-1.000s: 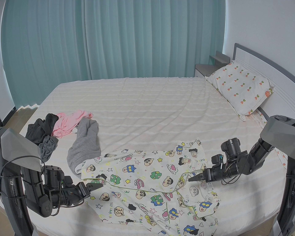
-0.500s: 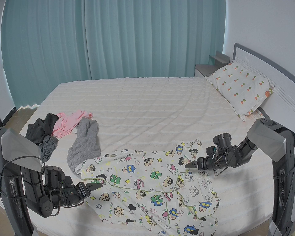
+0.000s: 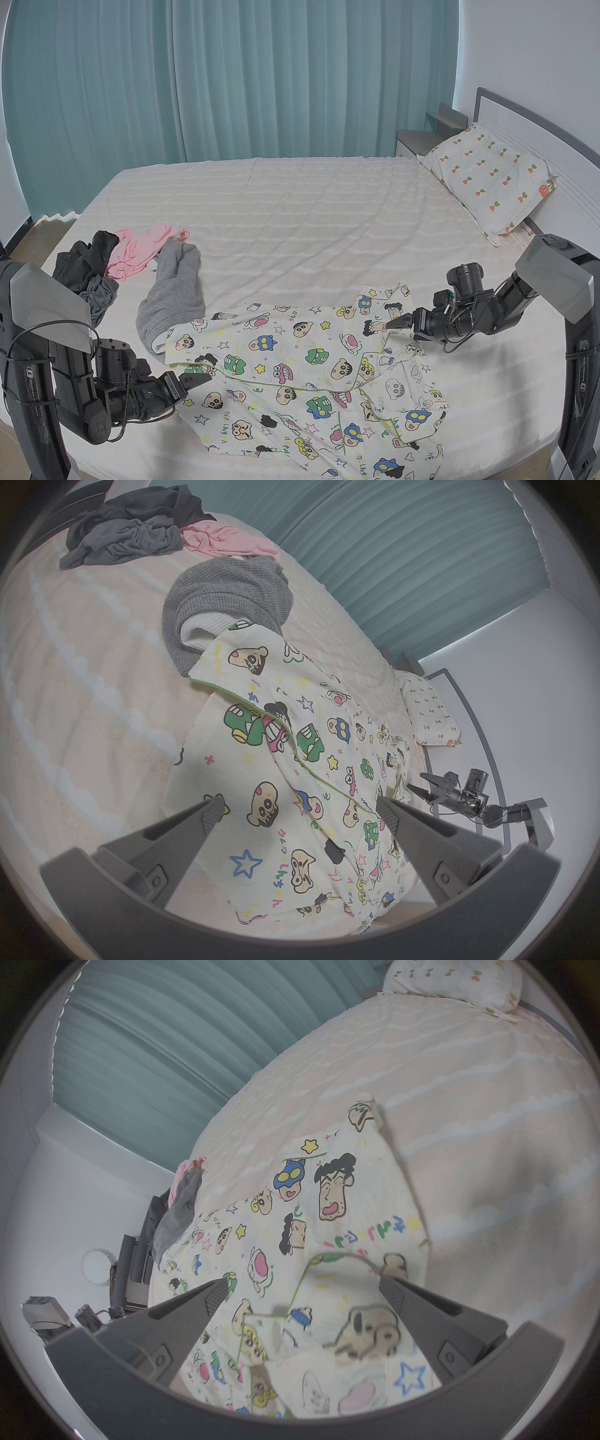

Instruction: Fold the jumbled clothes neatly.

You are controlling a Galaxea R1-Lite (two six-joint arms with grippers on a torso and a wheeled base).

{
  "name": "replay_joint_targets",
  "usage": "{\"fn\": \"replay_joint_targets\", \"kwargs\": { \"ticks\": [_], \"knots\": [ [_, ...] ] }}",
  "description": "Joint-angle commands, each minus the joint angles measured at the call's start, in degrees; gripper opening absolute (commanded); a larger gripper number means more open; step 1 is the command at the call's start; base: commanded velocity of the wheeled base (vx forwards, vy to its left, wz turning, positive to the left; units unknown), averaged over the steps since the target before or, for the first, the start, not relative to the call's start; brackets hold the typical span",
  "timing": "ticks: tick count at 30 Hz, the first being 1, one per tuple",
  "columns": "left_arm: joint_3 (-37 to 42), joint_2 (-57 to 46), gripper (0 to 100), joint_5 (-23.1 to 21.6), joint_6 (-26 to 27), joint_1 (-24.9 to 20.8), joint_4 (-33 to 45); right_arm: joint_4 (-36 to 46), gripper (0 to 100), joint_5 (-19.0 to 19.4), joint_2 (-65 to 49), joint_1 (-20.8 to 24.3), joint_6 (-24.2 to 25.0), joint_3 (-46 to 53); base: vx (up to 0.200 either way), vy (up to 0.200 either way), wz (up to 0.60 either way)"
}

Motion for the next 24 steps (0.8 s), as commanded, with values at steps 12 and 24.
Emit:
{"fn": "replay_joint_targets", "kwargs": {
  "ticks": [12, 24],
  "knots": [
    [0.20, 0.10, 100, -0.08, -0.05, 0.01, -0.08, 0.69, 100, 0.62, -9.63, -8.00, -20.64, 20.04, 0.000, 0.000, 0.00],
    [0.38, 0.10, 100, 0.01, 0.04, -0.07, -0.08, 2.62, 100, -5.45, -3.83, -2.11, -20.73, 14.95, 0.000, 0.000, 0.00]
  ]
}}
